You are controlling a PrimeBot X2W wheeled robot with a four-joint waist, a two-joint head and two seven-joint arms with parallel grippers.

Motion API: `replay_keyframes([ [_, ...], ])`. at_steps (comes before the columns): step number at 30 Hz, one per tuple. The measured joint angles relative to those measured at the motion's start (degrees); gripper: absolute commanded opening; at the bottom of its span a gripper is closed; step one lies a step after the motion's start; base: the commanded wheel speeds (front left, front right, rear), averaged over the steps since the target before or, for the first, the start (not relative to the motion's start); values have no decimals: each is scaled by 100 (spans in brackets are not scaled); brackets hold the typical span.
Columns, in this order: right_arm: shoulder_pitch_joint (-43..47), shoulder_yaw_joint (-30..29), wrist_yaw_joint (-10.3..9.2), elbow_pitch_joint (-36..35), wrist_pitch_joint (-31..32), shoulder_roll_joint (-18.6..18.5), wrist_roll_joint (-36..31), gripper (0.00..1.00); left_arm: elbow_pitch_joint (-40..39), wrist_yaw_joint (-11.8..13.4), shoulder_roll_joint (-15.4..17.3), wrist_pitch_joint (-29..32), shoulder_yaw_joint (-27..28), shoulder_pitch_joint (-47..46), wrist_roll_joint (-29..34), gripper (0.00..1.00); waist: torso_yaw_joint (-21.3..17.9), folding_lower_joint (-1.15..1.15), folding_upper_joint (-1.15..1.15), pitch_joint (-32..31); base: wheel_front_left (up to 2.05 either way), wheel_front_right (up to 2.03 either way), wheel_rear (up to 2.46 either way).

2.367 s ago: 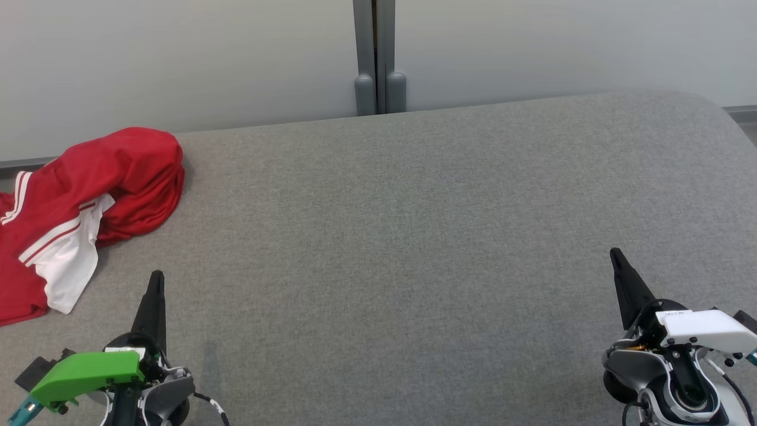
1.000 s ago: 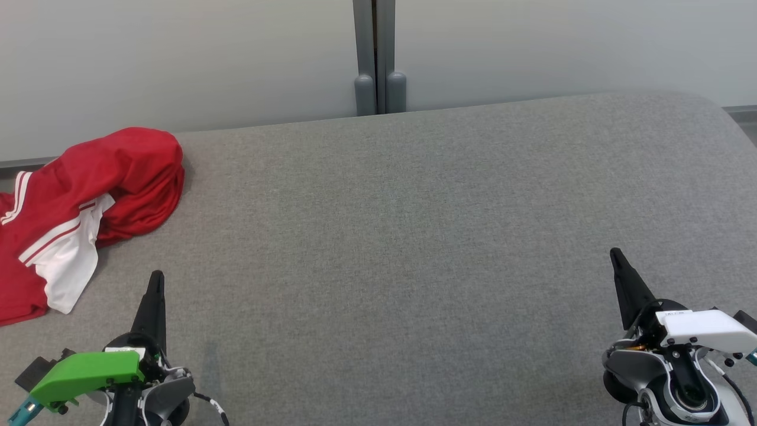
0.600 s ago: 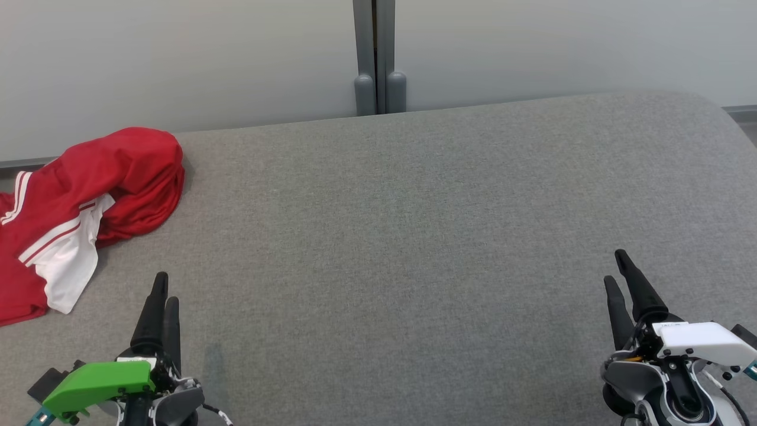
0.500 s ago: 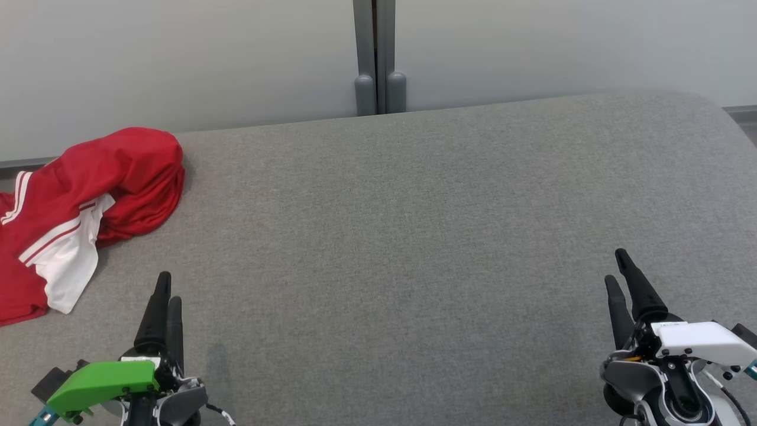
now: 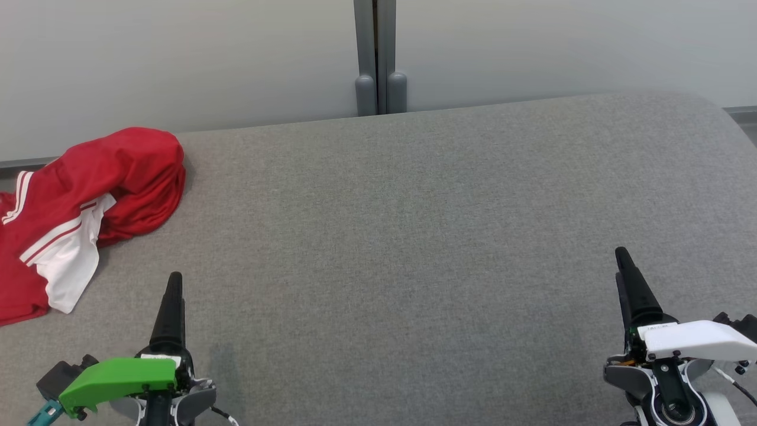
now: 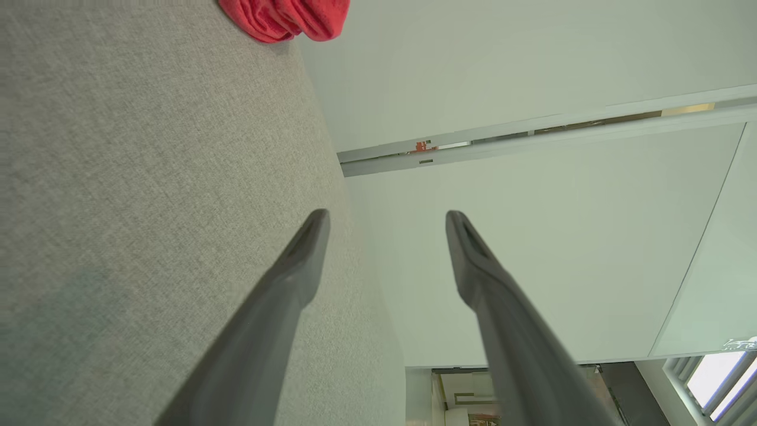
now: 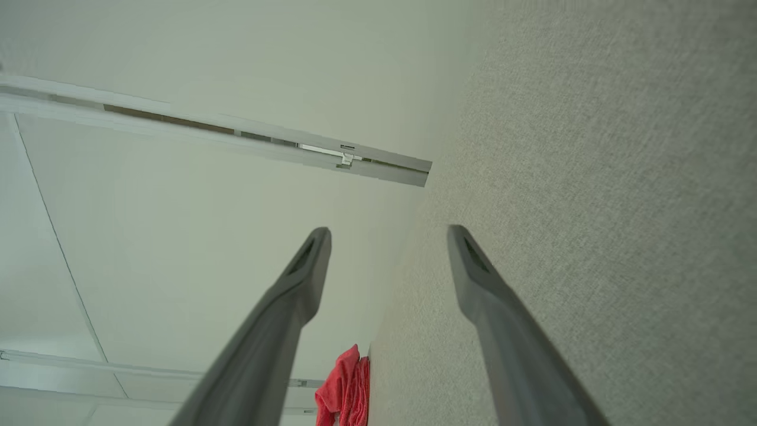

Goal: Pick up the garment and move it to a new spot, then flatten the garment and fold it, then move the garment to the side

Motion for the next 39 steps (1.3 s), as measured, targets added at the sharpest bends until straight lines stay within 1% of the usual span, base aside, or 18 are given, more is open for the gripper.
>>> replay_keyframes([
  [9, 14, 8, 0, -212, -201, -49, -1298, 100, 0, 227, 2, -200, -121, -1, 1340, 100, 12, 0, 0, 1, 0, 0, 0],
  [16, 13, 20, 0, -355, -348, -84, -2279, 100, 55, 365, 22, -343, -232, 0, 2241, 100, 18, 0, 0, 7, 0, 0, 0],
  [23, 11, 88, 0, -466, -494, -180, -3289, 100, 43, 554, 83, -487, -314, -1, 3216, 100, 26, 0, 0, 17, 0, 0, 0],
  [33, 10, 259, 0, -532, -657, -271, -4378, 100, 43, 697, 152, -664, -401, 2, 4237, 100, 32, 0, 0, 17, 0, 0, 0],
  [39, 4, 346, 1, -533, -761, -290, -4882, 100, 73, 754, 177, -756, -415, 12, 4699, 100, 40, 0, 0, 24, 0, 0, 0],
])
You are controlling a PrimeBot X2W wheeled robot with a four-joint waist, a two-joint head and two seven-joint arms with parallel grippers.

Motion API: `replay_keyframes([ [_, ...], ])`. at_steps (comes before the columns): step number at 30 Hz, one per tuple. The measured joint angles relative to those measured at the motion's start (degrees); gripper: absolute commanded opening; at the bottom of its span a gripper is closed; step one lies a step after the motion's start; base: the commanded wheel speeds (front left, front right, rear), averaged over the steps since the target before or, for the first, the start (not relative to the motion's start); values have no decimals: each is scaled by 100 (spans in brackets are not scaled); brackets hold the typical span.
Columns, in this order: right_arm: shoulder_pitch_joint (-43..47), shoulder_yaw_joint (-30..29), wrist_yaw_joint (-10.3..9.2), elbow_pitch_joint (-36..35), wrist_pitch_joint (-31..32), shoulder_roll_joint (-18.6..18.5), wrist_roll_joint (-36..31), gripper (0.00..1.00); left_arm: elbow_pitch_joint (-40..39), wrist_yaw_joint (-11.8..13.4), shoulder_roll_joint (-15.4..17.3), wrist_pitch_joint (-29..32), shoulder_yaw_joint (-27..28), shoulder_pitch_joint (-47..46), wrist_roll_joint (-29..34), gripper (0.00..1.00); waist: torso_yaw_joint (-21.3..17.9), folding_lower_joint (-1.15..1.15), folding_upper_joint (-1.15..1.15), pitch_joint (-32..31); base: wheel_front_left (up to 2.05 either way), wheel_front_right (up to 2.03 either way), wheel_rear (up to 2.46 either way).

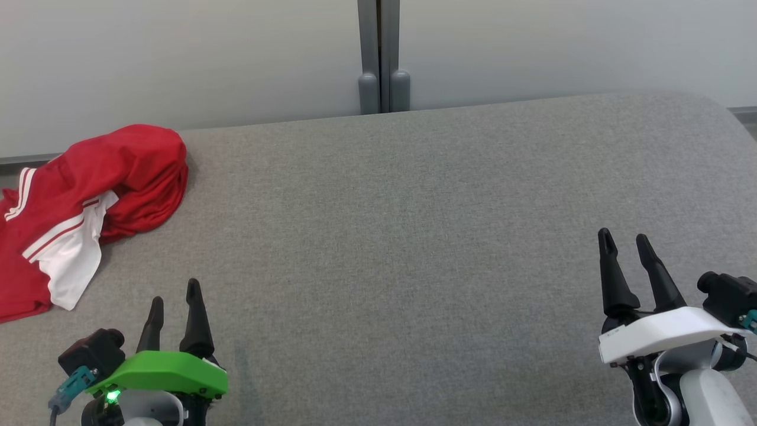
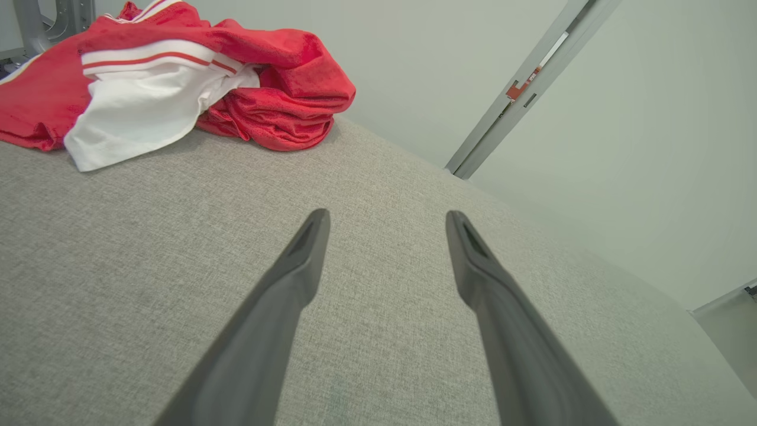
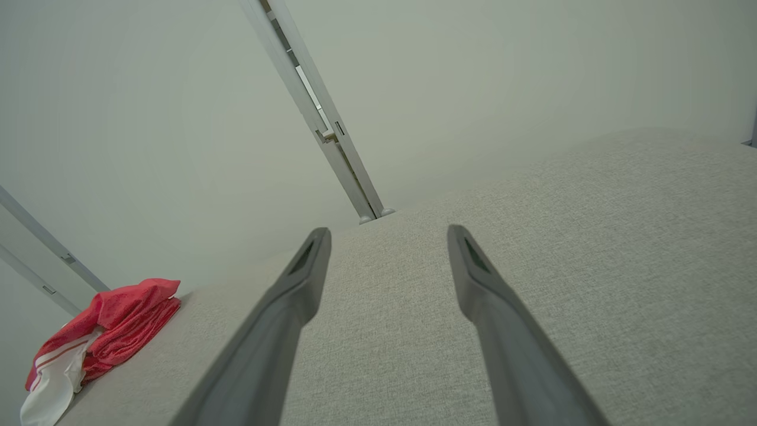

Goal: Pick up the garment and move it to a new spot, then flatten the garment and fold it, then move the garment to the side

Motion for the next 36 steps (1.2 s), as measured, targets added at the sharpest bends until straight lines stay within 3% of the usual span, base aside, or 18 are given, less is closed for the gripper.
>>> replay_keyframes([
  [28, 67, -115, 0, 140, -399, 54, -1858, 100, 66, 153, 65, -394, -258, 90, 1822, 100, 88, 0, 0, 14, 0, 0, 0],
  [36, 92, -152, 1, 174, -497, 73, -2142, 100, 118, 57, 62, -494, -313, 140, 2118, 100, 105, 0, 0, 12, 0, 0, 0],
])
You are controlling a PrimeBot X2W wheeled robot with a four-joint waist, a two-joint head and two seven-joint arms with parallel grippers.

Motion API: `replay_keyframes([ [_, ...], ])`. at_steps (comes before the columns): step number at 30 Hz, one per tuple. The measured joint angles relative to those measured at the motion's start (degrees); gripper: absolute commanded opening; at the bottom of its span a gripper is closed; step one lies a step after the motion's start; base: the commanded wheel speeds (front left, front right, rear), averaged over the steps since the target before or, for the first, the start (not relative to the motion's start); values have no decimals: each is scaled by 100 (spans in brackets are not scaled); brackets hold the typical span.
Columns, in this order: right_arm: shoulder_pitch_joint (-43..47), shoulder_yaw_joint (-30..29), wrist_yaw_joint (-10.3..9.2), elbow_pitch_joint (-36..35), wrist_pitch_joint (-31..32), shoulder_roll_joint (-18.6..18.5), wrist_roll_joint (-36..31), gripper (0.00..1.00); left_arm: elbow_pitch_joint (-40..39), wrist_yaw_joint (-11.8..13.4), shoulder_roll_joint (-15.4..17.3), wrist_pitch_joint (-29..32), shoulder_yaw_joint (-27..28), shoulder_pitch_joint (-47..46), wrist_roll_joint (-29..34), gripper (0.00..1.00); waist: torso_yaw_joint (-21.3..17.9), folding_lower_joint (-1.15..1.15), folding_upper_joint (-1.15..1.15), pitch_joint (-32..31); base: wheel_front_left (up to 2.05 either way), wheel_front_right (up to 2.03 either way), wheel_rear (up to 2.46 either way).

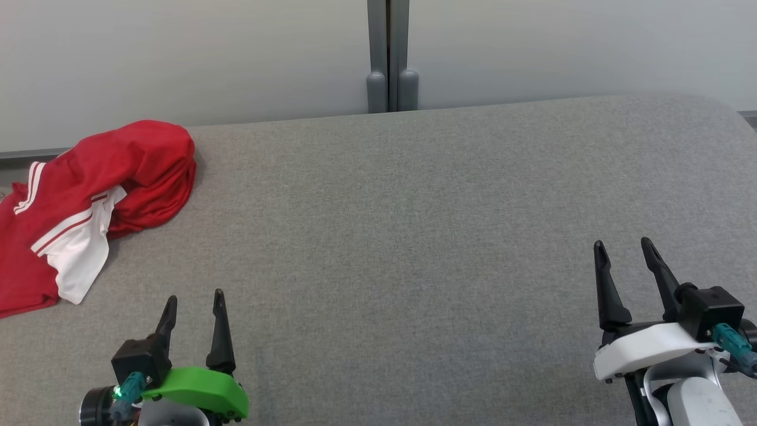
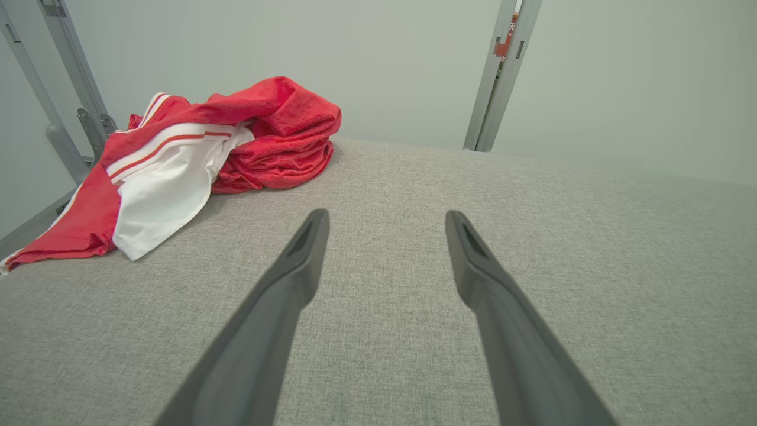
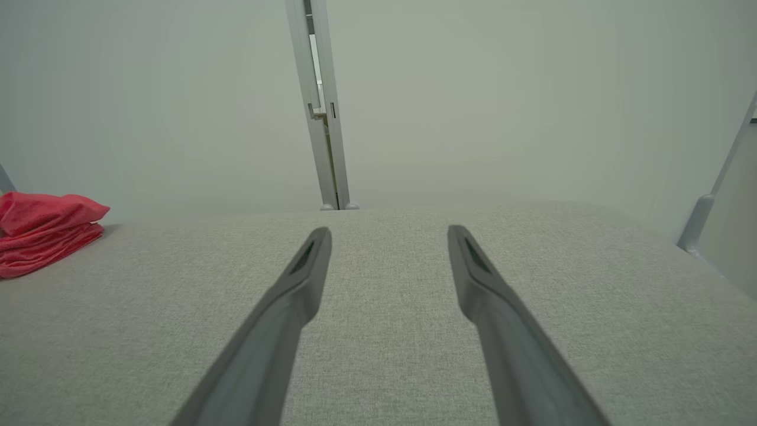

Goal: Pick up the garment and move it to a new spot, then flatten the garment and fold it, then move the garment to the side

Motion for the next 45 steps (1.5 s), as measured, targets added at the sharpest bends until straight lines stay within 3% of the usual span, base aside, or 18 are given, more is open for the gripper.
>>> replay_keyframes([
  [32, 130, -103, 0, 127, -327, 34, -800, 100, 242, -214, -85, -325, 93, 2, 1194, 100, 106, 0, 0, 5, 0, 0, 0],
  [38, 289, -167, 1, 89, -328, 12, -760, 100, 257, -241, -125, -326, 56, -81, 1202, 100, 420, 0, 0, 1, 0, 0, 0],
  [45, 338, -21, 1, 111, -328, 20, -737, 100, 277, -215, -159, -327, 112, 18, 1183, 100, 1139, 0, 0, -8, 0, 0, 0],
])
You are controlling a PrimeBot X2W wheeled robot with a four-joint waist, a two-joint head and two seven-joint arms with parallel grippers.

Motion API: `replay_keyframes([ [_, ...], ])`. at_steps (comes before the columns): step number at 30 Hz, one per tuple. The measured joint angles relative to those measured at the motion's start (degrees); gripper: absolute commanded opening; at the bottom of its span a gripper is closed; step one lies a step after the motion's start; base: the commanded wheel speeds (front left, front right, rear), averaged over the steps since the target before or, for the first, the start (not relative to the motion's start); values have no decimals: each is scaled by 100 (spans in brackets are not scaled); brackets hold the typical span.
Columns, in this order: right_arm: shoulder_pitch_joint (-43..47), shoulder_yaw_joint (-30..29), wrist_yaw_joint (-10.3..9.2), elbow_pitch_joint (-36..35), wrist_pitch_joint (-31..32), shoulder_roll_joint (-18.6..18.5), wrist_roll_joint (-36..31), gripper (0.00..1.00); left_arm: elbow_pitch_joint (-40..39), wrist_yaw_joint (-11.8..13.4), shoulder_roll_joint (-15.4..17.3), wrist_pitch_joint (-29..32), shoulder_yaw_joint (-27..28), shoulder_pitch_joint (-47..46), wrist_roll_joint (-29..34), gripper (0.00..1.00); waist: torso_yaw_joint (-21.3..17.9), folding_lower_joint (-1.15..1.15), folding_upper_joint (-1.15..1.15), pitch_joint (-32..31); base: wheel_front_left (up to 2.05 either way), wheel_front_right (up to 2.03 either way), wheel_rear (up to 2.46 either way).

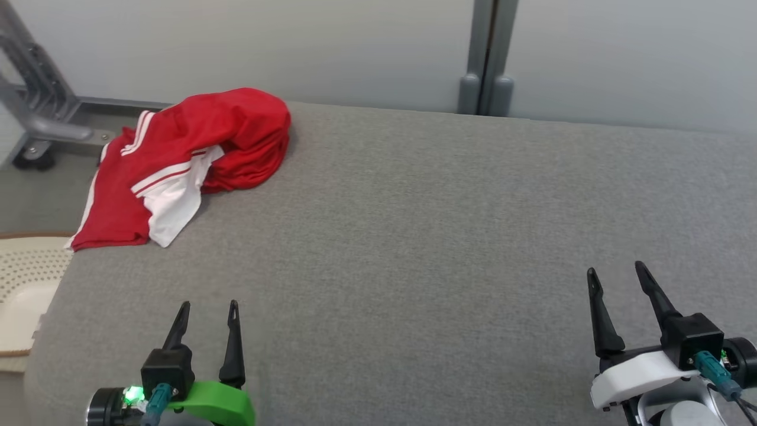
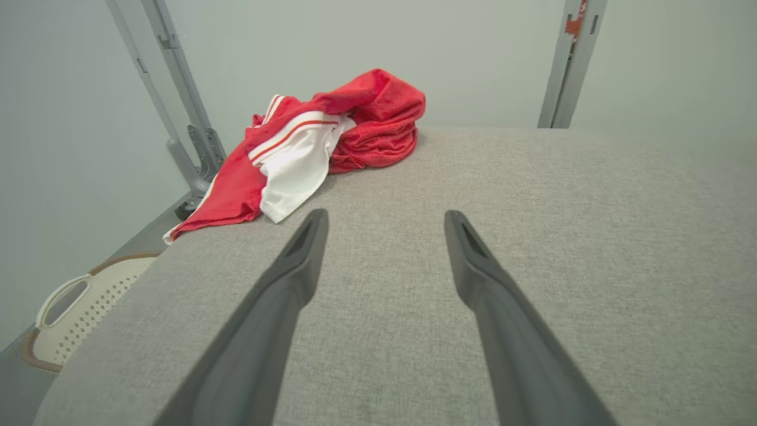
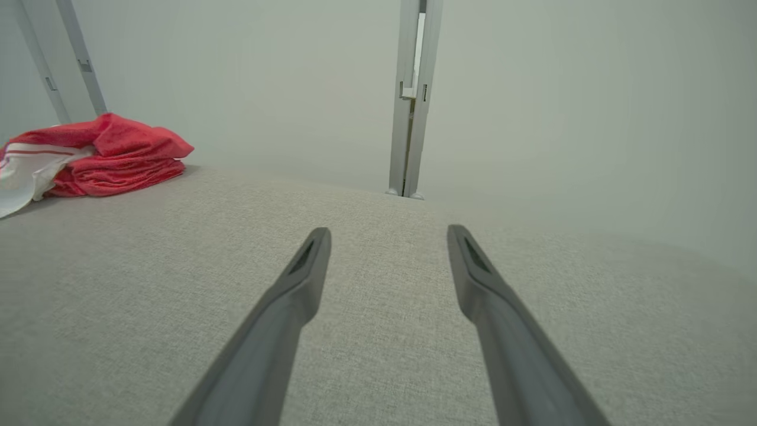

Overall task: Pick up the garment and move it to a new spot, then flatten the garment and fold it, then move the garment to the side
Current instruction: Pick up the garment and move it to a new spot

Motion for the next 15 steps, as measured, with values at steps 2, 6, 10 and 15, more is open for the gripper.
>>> replay_keyframes([
  [2, -26, 97, 0, 14, 0, 3, 1, 100, -3, 3, 0, 0, 48, 81, -4, 100, 232, 0, 0, -4, 0, 0, 0],
  [6, -152, 323, 0, 48, 0, 4, 23, 100, -36, -2, 2, 0, 169, 193, -87, 100, 716, 0, 0, -7, 0, 0, 0],
  [10, -228, 469, 0, 79, 0, -2, 44, 100, -133, -5, -3, 0, 222, 228, -142, 100, 1138, 0, 0, 16, 0, 0, 0],
  [15, -338, 570, 2, 85, 0, -58, 121, 100, -255, -9, -15, 0, 236, 59, -274, 100, 1334, 0, 0, 190, 0, 0, 0],
])
